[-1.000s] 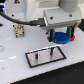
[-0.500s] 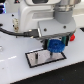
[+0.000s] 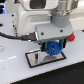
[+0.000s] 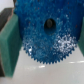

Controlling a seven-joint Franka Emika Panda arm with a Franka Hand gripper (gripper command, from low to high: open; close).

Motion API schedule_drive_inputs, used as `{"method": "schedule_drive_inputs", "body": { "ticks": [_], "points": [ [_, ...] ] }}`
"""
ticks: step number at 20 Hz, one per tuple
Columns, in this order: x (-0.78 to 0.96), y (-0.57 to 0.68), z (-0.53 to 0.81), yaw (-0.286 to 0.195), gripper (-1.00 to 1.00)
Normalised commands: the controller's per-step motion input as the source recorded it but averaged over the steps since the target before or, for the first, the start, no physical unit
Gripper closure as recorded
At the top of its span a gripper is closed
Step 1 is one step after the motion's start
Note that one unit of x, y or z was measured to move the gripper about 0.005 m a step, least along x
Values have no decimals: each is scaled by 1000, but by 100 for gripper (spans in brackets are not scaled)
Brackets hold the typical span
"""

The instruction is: Insert the blue gear onto the right peg, followed by the red gear

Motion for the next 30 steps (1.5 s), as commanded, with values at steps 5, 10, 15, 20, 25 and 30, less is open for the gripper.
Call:
{"method": "schedule_drive_inputs", "body": {
  "ticks": [5,10,15,20,25,30],
  "points": [
    [73,40,108,0,100],
    [44,5,237,0,100],
    [40,4,209,0,100],
    [178,-36,140,0,100],
    [237,-27,-54,0,100],
    [154,-13,-92,0,100]
  ]
}}
